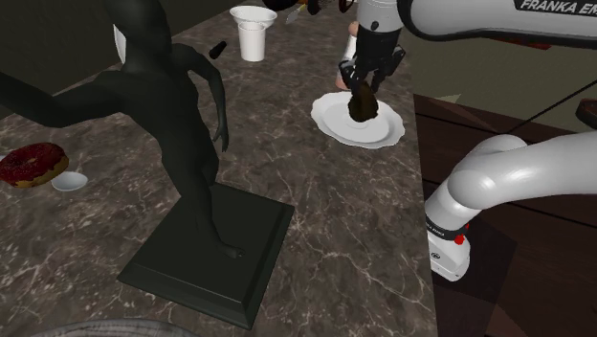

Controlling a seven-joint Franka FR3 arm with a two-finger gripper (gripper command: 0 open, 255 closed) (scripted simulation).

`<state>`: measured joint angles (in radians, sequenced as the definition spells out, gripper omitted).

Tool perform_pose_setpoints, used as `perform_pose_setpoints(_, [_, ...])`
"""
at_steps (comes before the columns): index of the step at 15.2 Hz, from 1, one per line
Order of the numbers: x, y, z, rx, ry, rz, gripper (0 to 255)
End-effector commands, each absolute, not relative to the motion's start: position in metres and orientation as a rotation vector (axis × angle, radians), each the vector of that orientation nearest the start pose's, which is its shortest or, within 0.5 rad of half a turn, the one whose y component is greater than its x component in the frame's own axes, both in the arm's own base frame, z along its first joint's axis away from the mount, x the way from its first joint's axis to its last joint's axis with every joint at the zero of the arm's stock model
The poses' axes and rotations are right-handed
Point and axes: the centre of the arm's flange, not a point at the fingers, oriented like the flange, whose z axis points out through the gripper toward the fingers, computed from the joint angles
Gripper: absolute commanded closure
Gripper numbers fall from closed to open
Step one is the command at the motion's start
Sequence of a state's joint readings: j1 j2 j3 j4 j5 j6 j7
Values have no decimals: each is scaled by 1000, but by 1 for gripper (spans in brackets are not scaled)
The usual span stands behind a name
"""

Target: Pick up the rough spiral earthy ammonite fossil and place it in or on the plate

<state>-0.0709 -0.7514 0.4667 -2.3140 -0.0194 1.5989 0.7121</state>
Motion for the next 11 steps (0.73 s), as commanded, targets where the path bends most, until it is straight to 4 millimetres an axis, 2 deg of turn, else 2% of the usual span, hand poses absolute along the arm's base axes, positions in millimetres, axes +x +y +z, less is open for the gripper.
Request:
perform_pose_setpoints(1, [302,163,559,-3358,743,-228,255])
perform_pose_setpoints(3, [302,163,549,-3358,743,-228,255])
perform_pose_setpoints(10, [302,163,549,-3358,743,-228,255])
perform_pose_setpoints(11, [303,159,547,-3356,742,-226,0])
